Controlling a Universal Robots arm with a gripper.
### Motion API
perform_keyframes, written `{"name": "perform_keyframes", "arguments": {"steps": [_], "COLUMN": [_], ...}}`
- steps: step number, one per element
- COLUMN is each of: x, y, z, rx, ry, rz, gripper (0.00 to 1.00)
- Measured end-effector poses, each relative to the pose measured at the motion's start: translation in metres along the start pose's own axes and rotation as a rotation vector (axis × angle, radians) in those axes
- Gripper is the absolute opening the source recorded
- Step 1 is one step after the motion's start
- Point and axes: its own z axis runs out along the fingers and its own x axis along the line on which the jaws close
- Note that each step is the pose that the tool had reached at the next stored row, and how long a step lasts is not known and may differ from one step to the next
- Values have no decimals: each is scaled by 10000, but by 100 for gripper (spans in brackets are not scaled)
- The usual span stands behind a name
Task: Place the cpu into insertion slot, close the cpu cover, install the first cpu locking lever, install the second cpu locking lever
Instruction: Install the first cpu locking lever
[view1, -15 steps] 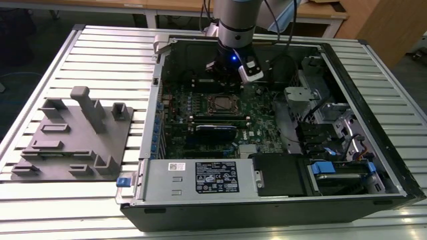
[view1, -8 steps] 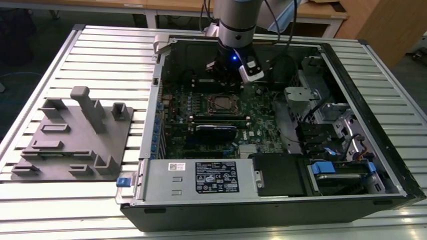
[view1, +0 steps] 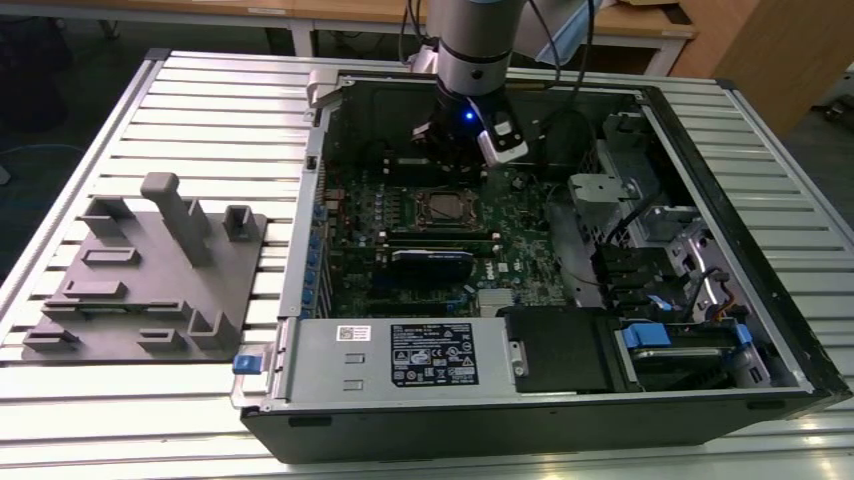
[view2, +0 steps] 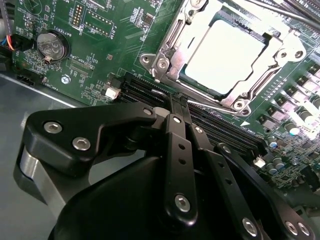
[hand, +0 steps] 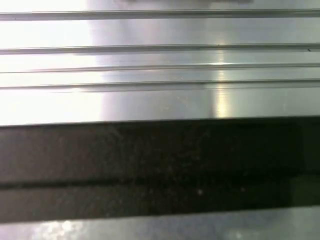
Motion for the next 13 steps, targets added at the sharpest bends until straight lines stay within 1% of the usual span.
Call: {"name": "perform_keyframes", "arguments": {"steps": [13], "x": [1], "y": [21], "z": [3], "rx": [-1], "ry": [0], "rz": [1], "gripper": [10]}}
